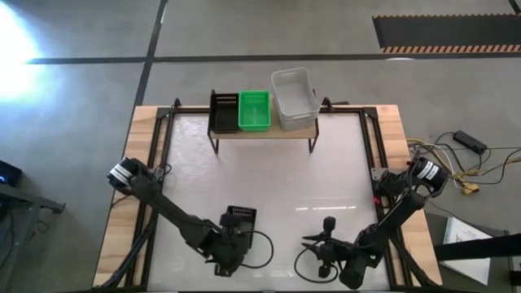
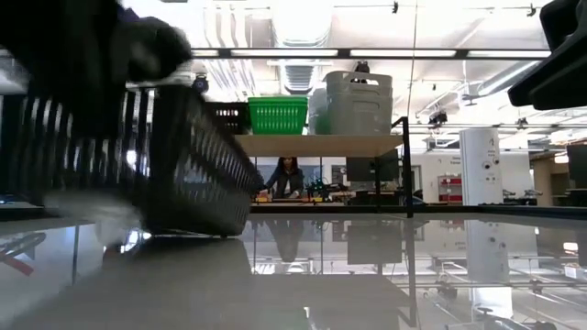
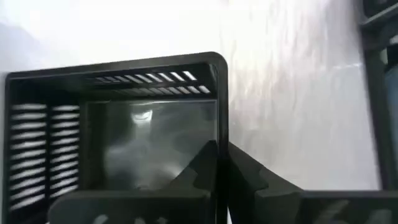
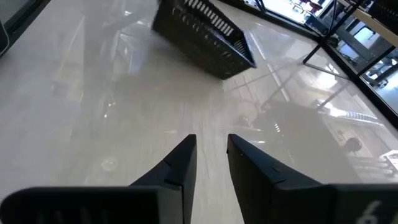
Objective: Stack baskets on shelf by color
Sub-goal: Stack the black bin on top of the black bin on the shelf
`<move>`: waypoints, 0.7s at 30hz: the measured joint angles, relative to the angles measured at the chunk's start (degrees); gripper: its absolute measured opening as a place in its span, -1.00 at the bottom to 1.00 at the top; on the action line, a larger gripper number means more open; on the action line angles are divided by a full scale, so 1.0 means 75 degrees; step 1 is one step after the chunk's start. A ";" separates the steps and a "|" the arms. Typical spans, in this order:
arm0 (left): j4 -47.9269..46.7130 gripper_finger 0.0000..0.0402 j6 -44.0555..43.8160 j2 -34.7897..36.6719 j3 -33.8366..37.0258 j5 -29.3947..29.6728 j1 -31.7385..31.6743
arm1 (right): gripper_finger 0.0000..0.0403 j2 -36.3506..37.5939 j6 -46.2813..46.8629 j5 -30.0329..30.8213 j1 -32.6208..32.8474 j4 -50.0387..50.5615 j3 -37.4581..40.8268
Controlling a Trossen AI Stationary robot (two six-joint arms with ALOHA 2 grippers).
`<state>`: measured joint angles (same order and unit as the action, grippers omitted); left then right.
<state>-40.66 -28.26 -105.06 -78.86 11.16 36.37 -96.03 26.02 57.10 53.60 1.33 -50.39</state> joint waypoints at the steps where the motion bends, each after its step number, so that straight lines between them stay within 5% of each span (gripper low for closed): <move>1: -0.0319 -1.00 0.0041 0.0107 -0.0212 0.0115 0.0001 | -0.60 0.0000 0.0001 0.0000 -0.0003 0.0002 0.0000; 11: -0.4351 -1.00 0.0358 0.1628 -0.2261 0.2423 -0.0689 | -0.66 -0.0003 -0.0005 -0.0003 0.0000 0.0003 0.0028; 14: -0.4890 -1.00 0.0933 0.2168 -0.2516 0.2871 -0.1564 | -0.65 -0.0003 -0.0004 0.0000 0.0000 0.0002 0.0041; 21: -0.4470 -1.00 0.3621 0.3151 -0.2397 0.2566 -0.4799 | -0.66 -0.0006 0.0003 0.0001 0.0000 -0.0113 0.0041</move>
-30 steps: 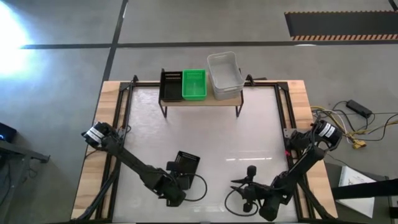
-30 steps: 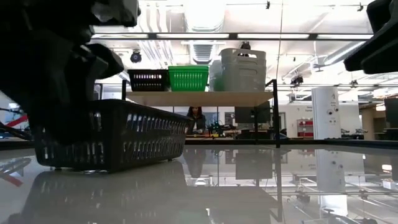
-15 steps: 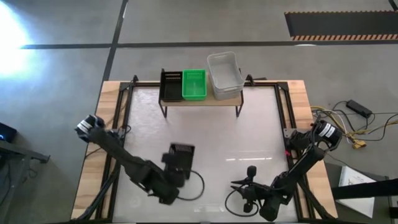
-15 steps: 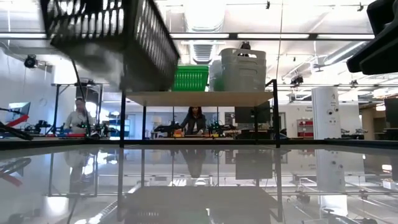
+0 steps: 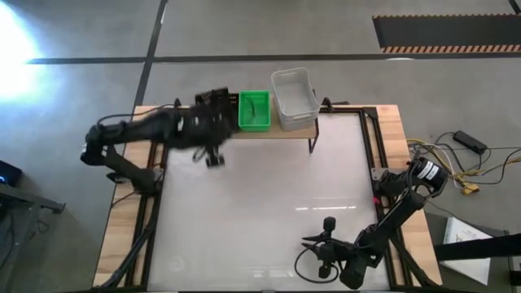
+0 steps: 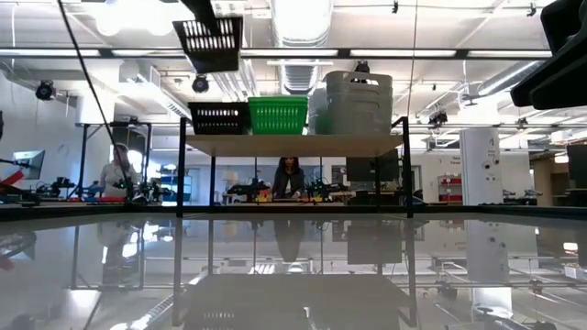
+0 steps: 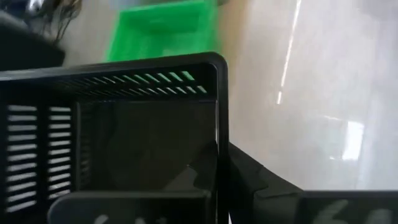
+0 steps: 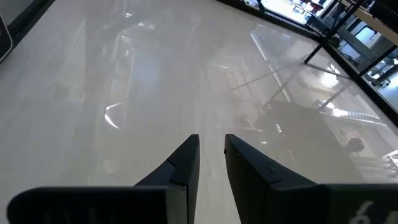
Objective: Stack baskets on shelf by color
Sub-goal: Stack the black bin on top of the black bin on the shelf
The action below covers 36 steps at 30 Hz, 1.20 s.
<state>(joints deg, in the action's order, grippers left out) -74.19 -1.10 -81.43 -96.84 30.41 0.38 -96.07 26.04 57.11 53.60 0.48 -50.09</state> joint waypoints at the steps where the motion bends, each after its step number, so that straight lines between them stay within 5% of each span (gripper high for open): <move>1: 0.0149 -1.00 0.0351 0.0034 0.0044 -0.0202 -0.0487 | -0.66 0.0000 0.0016 -0.0001 0.0000 0.0000 0.0000; 5: 0.0456 -1.00 0.1275 -0.0013 0.0167 -0.1646 -0.2118 | -0.68 0.0000 0.0041 -0.0001 0.0000 -0.0004 0.0000; 10: 0.0720 -1.00 0.2111 -0.0236 0.0531 -0.2773 -0.3093 | -0.68 0.0000 0.0047 -0.0001 0.0000 -0.0109 0.0000; 18: 0.0641 -1.00 0.3272 -0.0373 0.0752 -0.3472 -0.3086 | -0.68 0.0000 0.0047 -0.0001 0.0000 -0.0136 0.0000; 36: 0.1902 -0.95 0.3273 -0.0373 0.1163 -0.3583 -0.3101 | -0.69 0.0000 0.0052 -0.0001 0.0000 -0.0188 0.0000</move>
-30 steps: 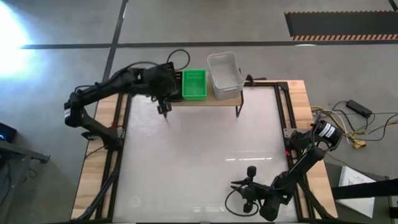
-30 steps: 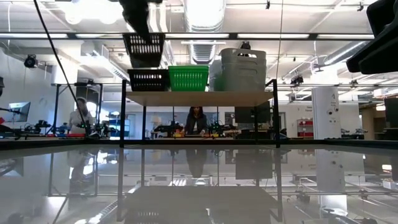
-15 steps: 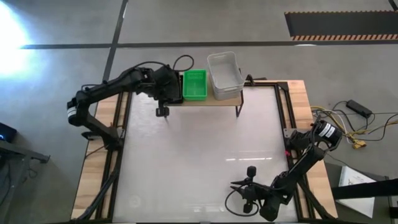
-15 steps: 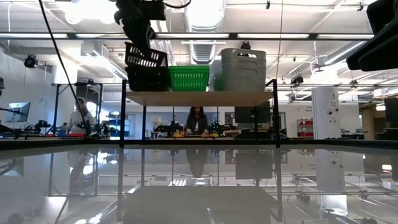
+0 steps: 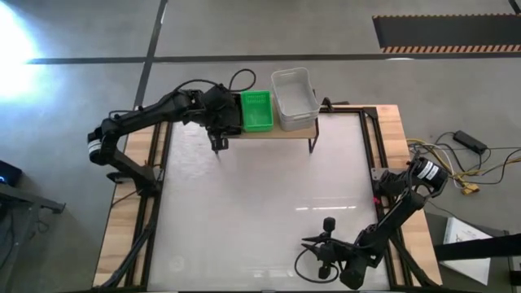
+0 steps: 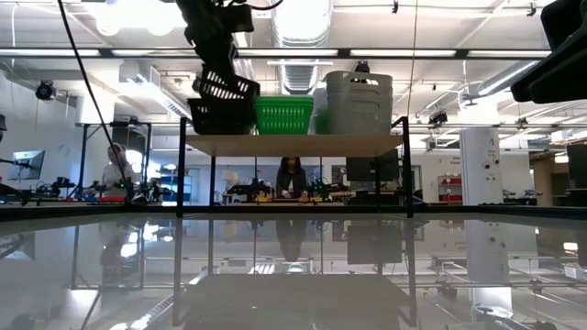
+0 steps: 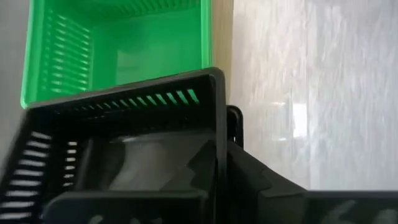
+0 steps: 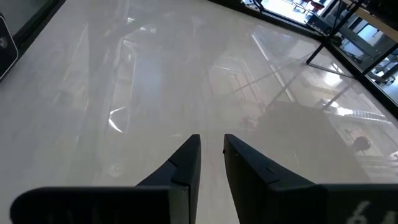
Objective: Stack baskets on shelf by color
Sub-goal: Stack the black bin on top of the black bin on the shelf, then adjust the bins on the shelf
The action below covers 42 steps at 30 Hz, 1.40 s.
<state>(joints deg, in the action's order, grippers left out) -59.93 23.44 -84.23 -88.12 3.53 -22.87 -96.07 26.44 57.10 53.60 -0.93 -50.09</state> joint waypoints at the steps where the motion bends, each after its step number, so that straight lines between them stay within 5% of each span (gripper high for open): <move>1: -0.0006 -0.92 0.0000 0.0000 0.0000 0.0000 0.0000 | -0.69 0.0000 0.0000 0.0000 0.0000 -0.0002 0.0000; 12: -0.0022 -0.27 -0.0043 0.0011 0.0050 0.0298 -0.0003 | -0.69 -0.0003 0.0000 0.0000 0.0000 -0.0003 0.0000; 19: -0.0135 -0.19 -0.0872 0.0218 0.0050 0.0662 0.0316 | -0.69 -0.0003 0.0389 0.0090 -0.0055 0.0015 0.0071; 23: -0.0430 -0.19 -0.2031 0.0292 0.0050 0.1814 0.1019 | -0.69 0.0077 0.1003 0.0912 -0.0281 0.0408 0.0133; 27: -0.0800 -0.19 -0.3359 0.0294 0.0087 0.3071 0.2027 | -0.72 0.1081 0.1114 0.0805 -0.0834 0.1440 0.0146; 34: -0.0467 -0.19 -0.5585 0.0335 0.1132 0.4111 0.3876 | -0.94 0.4275 0.0724 -0.0381 -0.3044 0.4107 0.0143; 42: -0.0694 -0.19 -0.8416 0.0438 0.2527 0.5745 0.5175 | -0.96 0.6740 -0.1283 -0.1391 -0.7551 0.4470 0.0143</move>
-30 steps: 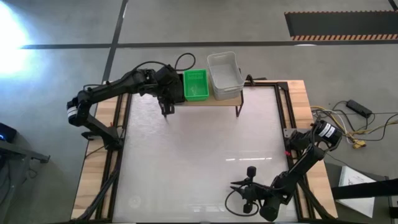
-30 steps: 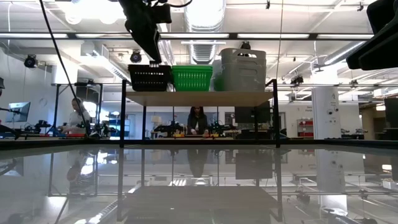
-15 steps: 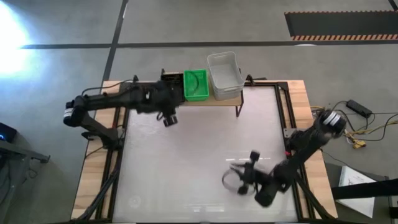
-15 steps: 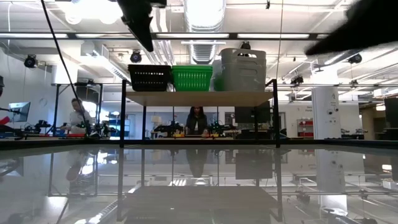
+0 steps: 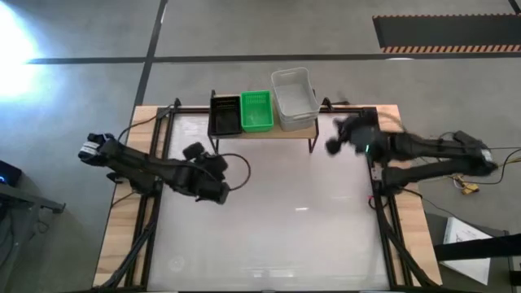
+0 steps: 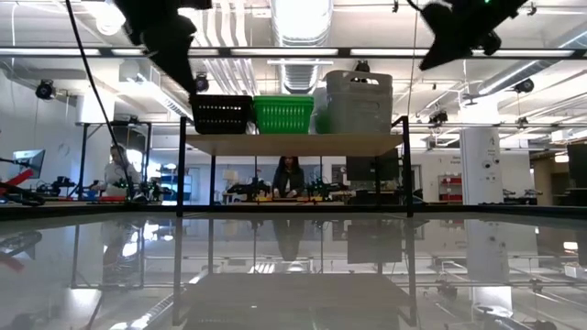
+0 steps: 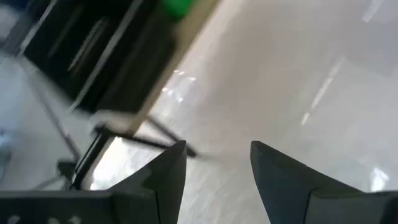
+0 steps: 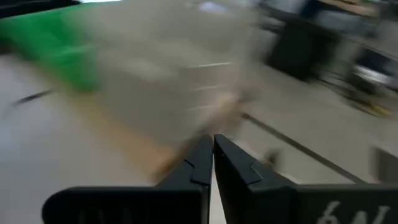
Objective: Stack baskets on shelf by color
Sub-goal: Adjust the bins on the shelf
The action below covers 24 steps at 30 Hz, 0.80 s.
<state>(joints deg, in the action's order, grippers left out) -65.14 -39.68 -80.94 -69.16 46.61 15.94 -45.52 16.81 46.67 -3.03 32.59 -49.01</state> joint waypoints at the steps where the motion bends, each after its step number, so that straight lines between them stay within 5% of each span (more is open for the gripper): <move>1: -0.0206 -0.19 -0.0365 0.0062 0.0051 0.0064 -0.0017 | -0.96 0.0119 -0.0155 -0.0114 -0.0607 -0.0032 0.0000; 7: -0.0814 -0.19 -0.1055 0.0780 0.0380 0.0870 -0.0694 | -0.96 -0.0086 -0.1021 -0.3076 -0.3812 -0.1029 0.0000; 11: -0.0797 -0.19 -0.0840 0.1349 0.0630 0.1253 -0.1557 | -0.96 -0.0850 -0.1050 -0.4513 -0.4991 -0.1874 0.0000; 17: 0.0179 -0.19 0.0395 0.1877 0.1536 0.1470 -0.2745 | -0.96 -0.1833 -0.1384 -0.6020 -0.5296 -0.2794 -0.0004; 24: 0.3604 -0.19 0.2821 0.2164 0.2885 0.1470 -0.3223 | -0.96 -0.1884 -0.1452 -0.6924 -0.5002 -0.2927 -0.0064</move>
<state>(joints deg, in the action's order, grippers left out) -38.10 -18.52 -64.71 -47.53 57.64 -8.23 -59.66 5.92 -5.25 -40.54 10.64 -49.50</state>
